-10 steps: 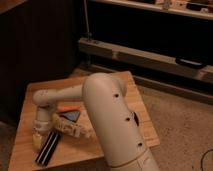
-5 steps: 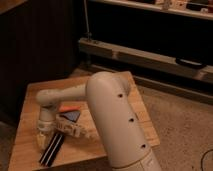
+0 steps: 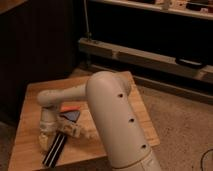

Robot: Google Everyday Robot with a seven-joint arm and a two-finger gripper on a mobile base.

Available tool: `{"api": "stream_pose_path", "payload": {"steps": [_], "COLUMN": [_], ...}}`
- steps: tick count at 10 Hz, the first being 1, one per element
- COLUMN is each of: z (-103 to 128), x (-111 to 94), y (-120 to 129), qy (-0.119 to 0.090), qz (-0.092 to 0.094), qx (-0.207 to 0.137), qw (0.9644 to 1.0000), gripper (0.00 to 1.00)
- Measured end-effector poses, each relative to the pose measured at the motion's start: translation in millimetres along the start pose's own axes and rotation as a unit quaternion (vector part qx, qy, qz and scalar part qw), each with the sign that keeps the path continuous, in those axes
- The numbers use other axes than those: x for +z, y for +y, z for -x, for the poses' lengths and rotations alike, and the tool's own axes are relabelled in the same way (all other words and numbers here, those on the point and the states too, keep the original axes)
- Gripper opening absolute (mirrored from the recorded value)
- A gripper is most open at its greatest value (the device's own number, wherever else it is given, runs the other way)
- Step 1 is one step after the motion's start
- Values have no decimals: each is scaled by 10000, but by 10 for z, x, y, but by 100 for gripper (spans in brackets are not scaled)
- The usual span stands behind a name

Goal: Push the eraser across the table

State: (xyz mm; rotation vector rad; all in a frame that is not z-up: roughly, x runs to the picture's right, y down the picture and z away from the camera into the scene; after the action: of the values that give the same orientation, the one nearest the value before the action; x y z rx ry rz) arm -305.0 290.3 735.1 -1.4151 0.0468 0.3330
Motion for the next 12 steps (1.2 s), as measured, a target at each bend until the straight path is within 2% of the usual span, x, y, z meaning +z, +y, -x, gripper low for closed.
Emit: {"api": "stream_pose_path", "payload": {"steps": [4, 8, 10, 12], "z": [-282, -466, -530, -508], "x": [10, 12, -6, -71], "y": [18, 62, 77, 93], "qy": [167, 283, 256, 99], "qz": [22, 75, 84, 95], "qx": [184, 299, 337, 311], "qw": [9997, 9991, 9991, 9994], "gripper": [2, 2, 2, 2]}}
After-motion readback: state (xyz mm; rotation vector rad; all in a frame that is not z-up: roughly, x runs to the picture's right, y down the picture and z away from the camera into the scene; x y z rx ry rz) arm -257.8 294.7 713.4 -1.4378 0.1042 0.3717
